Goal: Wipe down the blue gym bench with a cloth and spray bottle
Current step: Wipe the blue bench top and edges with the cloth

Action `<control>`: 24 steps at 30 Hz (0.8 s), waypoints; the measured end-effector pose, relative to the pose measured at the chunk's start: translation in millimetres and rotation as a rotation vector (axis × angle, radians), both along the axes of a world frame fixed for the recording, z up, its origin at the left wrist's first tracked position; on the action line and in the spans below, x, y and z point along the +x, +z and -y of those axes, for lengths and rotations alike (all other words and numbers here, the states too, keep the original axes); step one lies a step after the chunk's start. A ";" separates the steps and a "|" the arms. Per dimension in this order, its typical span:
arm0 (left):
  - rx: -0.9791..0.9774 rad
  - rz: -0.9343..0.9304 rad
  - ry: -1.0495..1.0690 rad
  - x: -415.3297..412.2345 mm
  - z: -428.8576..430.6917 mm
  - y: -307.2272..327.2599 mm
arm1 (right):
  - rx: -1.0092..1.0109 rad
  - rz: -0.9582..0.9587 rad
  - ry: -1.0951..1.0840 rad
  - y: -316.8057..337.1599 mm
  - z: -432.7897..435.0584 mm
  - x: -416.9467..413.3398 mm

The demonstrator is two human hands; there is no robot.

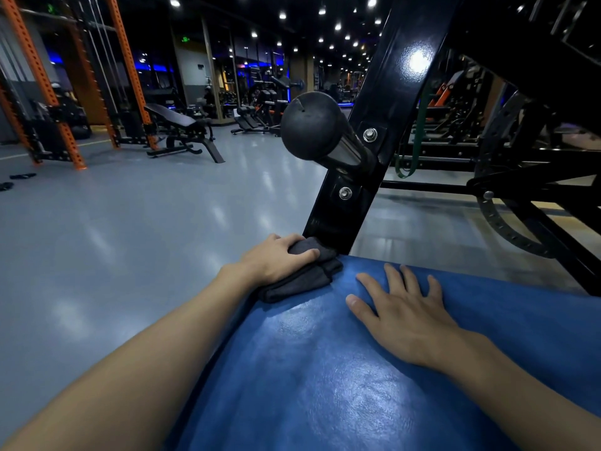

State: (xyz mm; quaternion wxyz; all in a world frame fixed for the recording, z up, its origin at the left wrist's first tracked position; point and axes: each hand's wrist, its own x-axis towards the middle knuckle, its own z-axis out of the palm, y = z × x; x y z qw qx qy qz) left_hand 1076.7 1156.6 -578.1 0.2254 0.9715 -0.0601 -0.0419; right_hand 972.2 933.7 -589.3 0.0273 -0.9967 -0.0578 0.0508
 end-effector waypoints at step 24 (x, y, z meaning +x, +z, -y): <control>-0.065 -0.014 0.082 -59.1 -20.6 -5.1 | 0.024 0.011 0.003 0.1 1.8 -1.4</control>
